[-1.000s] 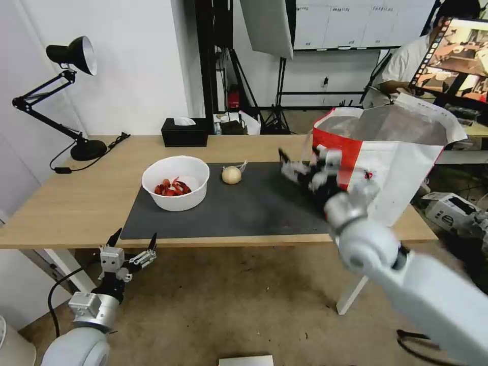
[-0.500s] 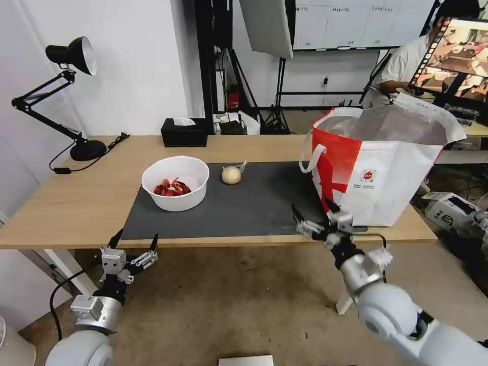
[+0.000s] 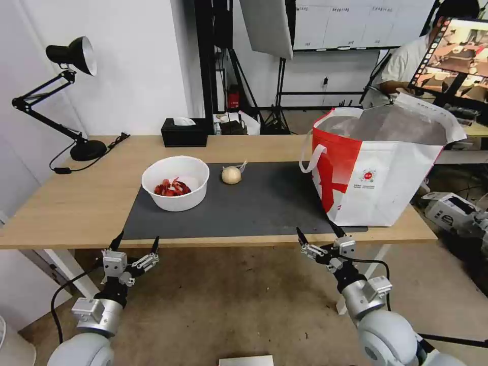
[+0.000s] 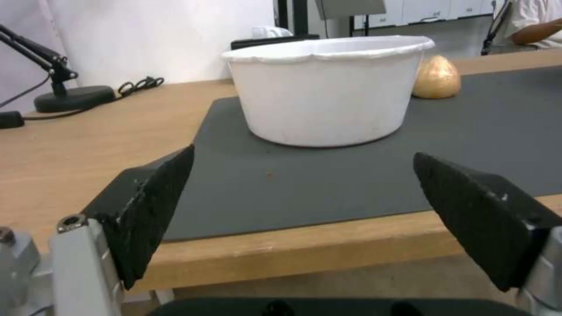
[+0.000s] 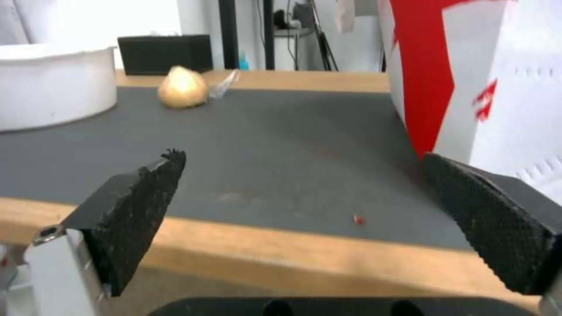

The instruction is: Pick up the trash from the table and place it into the takeout bag.

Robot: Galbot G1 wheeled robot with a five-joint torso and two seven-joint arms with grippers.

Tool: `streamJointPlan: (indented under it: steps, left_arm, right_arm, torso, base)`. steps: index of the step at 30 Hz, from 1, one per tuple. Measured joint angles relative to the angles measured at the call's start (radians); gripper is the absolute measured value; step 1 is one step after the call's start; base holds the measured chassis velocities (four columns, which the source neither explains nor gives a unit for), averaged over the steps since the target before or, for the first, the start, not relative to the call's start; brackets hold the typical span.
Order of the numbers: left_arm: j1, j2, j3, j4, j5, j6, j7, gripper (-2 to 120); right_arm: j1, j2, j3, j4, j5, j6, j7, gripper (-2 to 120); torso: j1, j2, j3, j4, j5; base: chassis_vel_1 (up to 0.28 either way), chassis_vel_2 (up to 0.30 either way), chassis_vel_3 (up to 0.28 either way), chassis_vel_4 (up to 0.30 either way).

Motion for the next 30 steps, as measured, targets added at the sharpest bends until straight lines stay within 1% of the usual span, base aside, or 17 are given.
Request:
streamJointPlan:
  steps: [9, 18, 30]
  left_arm:
    - [0.010, -0.004, -0.003, 0.005, 0.001, -0.003, 0.011, 100]
    - [0.019, -0.012, -0.003, 0.012, 0.011, -0.019, 0.020, 100]
    - [0.027, -0.019, -0.013, 0.010, 0.013, -0.022, 0.021, 100]
  right_arm:
    - [-0.049, 0.015, 0.006, 0.007, -0.012, -0.011, 0.017, 100]
    - [-0.050, 0.016, 0.006, 0.007, -0.014, -0.013, 0.021, 100]
    - [-0.048, 0.015, 0.006, 0.008, -0.013, -0.013, 0.021, 100]
  torso:
    - [0.000, 0.000, 0.000, -0.0001, 0.0001]
    - [0.000, 0.000, 0.000, 0.0000, 0.0000]
    - [0.000, 0.000, 0.000, 0.0000, 0.0001]
  base:
    - [0.000, 0.000, 0.000, 0.000]
    - [0.000, 0.000, 0.000, 0.000]
    - [0.000, 0.000, 0.000, 0.000]
